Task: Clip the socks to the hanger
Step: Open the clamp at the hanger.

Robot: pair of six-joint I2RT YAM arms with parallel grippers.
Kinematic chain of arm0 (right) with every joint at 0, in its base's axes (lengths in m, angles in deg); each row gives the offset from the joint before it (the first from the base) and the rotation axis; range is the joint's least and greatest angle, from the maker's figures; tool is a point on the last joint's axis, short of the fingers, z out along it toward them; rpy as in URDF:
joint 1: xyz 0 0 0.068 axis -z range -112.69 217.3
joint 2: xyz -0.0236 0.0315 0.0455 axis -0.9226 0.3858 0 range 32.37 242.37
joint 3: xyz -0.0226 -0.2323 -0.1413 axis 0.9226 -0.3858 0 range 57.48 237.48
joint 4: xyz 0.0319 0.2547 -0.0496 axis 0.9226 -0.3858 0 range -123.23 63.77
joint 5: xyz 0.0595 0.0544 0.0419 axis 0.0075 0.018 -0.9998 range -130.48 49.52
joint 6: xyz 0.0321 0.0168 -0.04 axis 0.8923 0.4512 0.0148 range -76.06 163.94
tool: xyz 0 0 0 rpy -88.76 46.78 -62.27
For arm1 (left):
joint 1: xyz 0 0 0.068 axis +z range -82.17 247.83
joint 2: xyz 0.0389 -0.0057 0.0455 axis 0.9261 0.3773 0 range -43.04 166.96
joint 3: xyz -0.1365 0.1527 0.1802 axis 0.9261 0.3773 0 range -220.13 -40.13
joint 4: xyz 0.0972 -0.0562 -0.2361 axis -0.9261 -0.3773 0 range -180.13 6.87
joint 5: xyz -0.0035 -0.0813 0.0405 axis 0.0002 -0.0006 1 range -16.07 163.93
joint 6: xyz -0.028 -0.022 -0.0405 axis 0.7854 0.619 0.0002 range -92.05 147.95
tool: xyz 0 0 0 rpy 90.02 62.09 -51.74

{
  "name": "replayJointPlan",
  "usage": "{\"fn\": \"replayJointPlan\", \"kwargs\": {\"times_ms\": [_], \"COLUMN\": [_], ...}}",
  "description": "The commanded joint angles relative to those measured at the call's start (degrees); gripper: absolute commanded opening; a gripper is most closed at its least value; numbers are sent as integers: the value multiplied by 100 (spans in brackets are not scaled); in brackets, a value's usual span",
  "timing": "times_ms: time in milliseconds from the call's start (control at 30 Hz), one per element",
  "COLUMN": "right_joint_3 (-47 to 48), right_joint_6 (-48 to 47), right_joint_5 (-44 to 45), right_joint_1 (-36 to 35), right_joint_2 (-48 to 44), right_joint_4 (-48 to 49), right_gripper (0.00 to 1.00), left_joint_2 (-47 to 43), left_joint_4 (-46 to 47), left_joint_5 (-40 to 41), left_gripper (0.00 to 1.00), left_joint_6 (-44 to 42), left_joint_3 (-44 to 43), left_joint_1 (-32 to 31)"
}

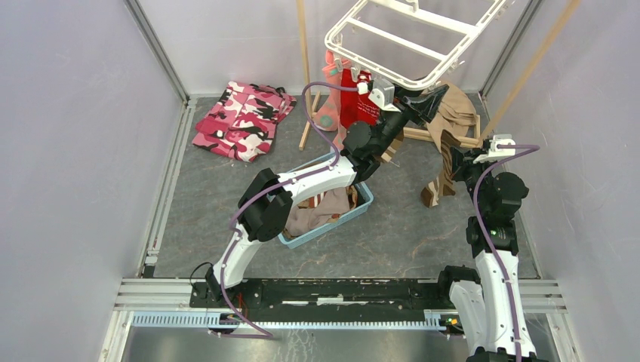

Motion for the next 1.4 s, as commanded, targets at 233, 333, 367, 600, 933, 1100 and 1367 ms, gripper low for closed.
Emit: {"fn": "replayJointPlan", "kwargs": {"times_ms": [233, 333, 367, 600, 933, 1100, 1367], "right_joint_3": [-21, -21, -21, -30, 42, 268, 614], "right_joint_6": [-16, -12, -14, -21, -77, 128, 645], "right_joint_5": [-70, -82, -87, -91, -314, -1086, -2524], "right_joint_1": [12, 8, 9, 10, 7, 113, 483], "right_joint_2": [-42, -41, -37, -60, -27, 277, 767], "right_joint_4": [243, 243, 237, 218, 290, 586, 1177], "right_gripper": [0, 0, 0, 0, 0, 0, 0], "left_joint_2": [-14, -18, -13, -35, -168, -326, -628], "left_joint_4": [469, 478, 478, 437, 355, 191, 56], "left_joint_5": [86, 96, 99, 90, 74, 93, 6], "left_gripper": [55, 53, 52, 35, 16, 9, 3], "left_joint_6": [285, 318, 329, 435, 748, 1061, 1629], "left_joint_3": [-304, -312, -320, -331, -248, -149, 171], "left_joint_1": [27, 26, 31, 24, 23, 34, 159]}}
